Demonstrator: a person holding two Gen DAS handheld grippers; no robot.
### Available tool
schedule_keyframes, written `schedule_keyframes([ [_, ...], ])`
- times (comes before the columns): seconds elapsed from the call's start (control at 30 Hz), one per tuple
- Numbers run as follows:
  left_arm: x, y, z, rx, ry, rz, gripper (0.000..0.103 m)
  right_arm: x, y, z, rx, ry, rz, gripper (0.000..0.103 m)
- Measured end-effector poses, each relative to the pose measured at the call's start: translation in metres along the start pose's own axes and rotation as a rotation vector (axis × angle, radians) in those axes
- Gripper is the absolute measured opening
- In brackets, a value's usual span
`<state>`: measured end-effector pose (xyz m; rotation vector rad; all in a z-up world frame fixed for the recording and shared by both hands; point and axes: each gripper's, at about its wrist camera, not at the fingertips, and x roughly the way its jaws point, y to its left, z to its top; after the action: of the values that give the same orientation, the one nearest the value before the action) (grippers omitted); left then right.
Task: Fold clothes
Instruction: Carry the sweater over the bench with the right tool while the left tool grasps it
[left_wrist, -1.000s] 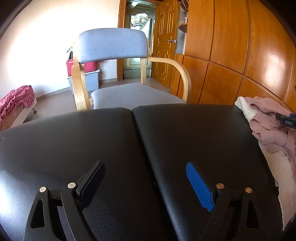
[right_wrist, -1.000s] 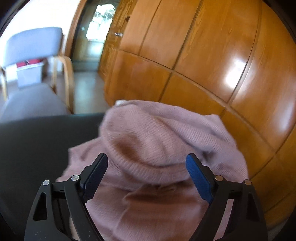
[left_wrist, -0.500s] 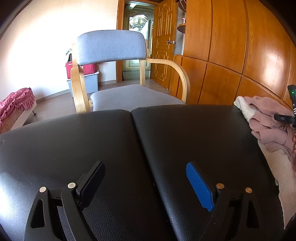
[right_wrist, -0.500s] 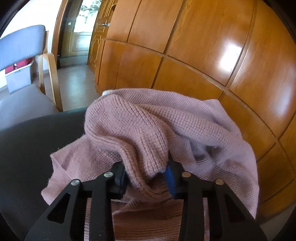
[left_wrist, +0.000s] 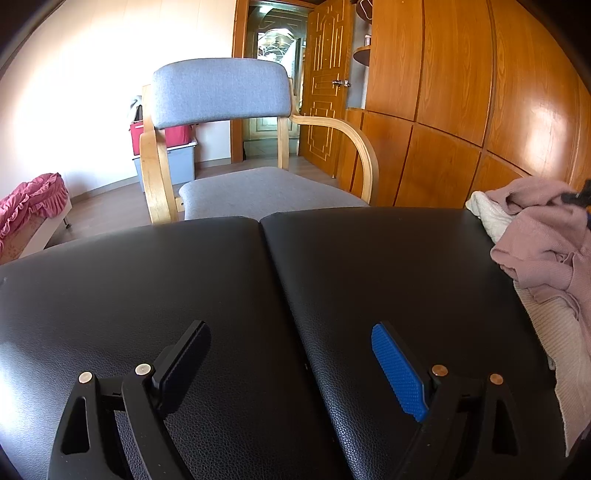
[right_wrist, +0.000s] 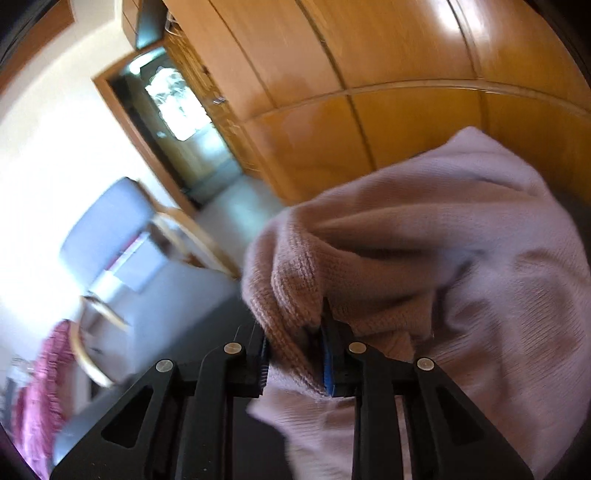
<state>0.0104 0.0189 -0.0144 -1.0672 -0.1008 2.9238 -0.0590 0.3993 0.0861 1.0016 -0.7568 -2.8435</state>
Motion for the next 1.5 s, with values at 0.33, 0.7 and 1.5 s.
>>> schedule_keyframes([
  [0.33,0.000,0.004,-0.001,-0.024,0.004,-0.008,0.091,-0.040,0.081,-0.007,-0.127,0.016,0.289,0.001],
  [0.7,0.001,0.021,-0.001,-0.121,0.007,-0.030,0.091,-0.002,0.103,-0.039,-0.515,-0.091,-0.252,0.099],
  [1.5,0.007,0.020,-0.001,-0.129,0.038,-0.059,0.091,0.052,0.011,-0.017,-0.080,0.104,0.014,0.032],
])
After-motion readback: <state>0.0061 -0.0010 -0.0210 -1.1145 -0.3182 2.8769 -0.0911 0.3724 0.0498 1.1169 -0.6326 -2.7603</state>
